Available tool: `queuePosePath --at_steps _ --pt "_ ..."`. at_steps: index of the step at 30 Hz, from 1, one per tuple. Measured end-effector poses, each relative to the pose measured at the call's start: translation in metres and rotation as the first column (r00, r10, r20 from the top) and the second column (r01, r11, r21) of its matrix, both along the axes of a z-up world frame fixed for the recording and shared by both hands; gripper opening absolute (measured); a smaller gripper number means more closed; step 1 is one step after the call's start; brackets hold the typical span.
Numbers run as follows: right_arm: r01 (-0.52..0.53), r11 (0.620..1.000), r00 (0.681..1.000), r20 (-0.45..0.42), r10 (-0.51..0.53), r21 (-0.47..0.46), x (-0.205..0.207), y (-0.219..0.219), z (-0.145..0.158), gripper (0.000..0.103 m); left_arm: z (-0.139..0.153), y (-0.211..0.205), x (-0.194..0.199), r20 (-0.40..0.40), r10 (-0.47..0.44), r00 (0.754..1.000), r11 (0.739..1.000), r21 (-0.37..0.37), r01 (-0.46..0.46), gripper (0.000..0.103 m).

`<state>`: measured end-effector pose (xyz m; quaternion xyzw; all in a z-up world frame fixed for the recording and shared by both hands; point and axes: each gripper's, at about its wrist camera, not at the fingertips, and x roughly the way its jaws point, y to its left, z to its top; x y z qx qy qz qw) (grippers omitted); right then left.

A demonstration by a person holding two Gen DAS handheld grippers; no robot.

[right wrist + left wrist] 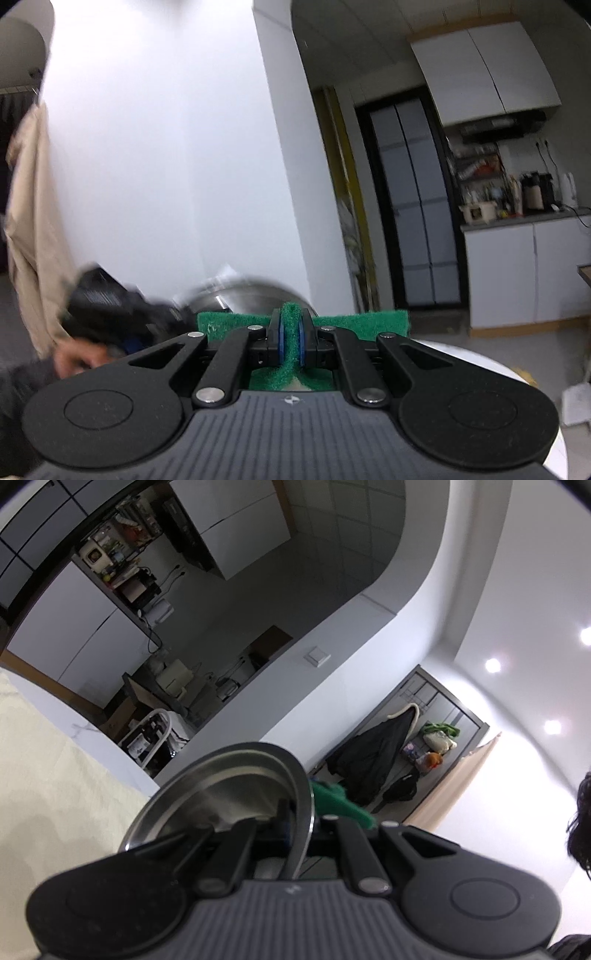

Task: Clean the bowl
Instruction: 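Hold the bowl raised with the left gripper while the right gripper scrubs its inside with the pad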

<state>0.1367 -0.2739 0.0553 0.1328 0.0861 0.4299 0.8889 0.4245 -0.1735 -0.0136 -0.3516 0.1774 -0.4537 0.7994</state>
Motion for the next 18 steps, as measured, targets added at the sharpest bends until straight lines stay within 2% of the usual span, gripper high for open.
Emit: queuePosePath --at_steps 5,10,14,18 --pt "-0.005 1.0 1.0 0.014 0.006 -0.027 0.001 0.005 -0.001 0.007 0.002 0.008 -0.001 0.002 0.015 1.0 0.998 -0.063 -0.015 0.005" --pt "0.008 1.0 1.0 -0.017 -0.008 0.002 0.011 0.001 -0.008 0.007 -0.001 0.014 -0.001 -0.009 0.027 1.0 0.992 -0.123 -0.027 0.005" --pt "-0.004 1.0 1.0 -0.031 0.004 0.022 0.011 -0.001 -0.011 0.008 -0.008 0.017 0.001 -0.028 0.03 0.999 0.976 -0.214 -0.036 0.005" --pt "-0.025 0.999 0.999 -0.043 0.027 0.043 0.009 -0.001 -0.016 0.007 -0.011 0.016 0.003 -0.04 0.028 0.999 0.961 -0.275 -0.038 0.005"
